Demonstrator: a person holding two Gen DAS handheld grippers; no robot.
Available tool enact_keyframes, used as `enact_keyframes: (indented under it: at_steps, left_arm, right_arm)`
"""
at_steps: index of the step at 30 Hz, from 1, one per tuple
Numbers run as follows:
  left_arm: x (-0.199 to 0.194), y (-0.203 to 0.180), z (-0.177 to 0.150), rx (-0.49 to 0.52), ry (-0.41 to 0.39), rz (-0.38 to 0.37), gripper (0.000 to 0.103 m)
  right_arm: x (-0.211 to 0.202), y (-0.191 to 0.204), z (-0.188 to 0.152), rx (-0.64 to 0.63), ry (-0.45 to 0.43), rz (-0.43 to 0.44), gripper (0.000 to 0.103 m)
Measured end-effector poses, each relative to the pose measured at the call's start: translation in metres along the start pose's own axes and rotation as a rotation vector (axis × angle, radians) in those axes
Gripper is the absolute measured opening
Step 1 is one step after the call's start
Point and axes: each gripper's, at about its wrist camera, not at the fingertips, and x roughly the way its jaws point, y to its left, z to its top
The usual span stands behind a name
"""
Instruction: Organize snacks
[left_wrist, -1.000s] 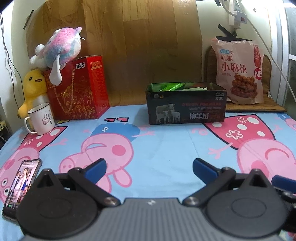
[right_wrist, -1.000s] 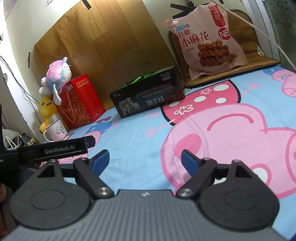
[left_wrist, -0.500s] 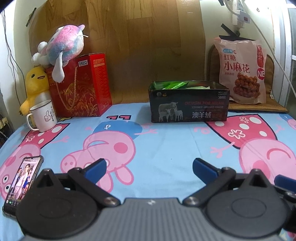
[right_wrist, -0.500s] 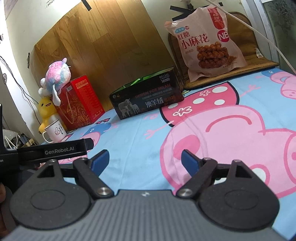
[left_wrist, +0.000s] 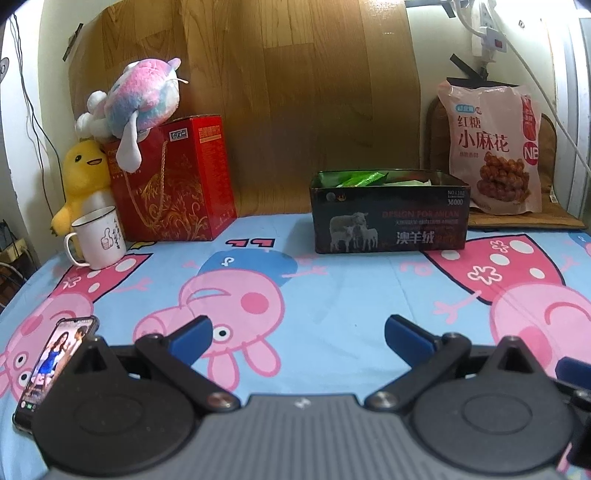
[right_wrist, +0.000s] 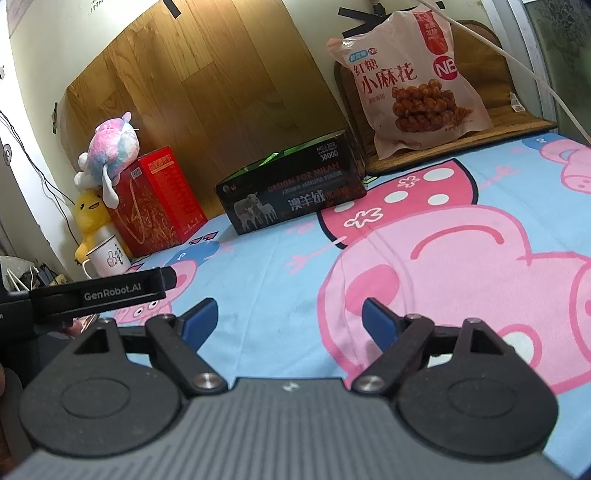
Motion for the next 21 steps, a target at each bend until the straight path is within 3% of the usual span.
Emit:
enact_keyframes:
  at_steps: [21]
  left_arm:
    - [0.0037,0.0011,-0.0008,-0.007,0.028,0.006,0.103]
  right_arm:
    - [0.0006,0.0012,0.0001,-0.003,0.0,-0.004,0.087]
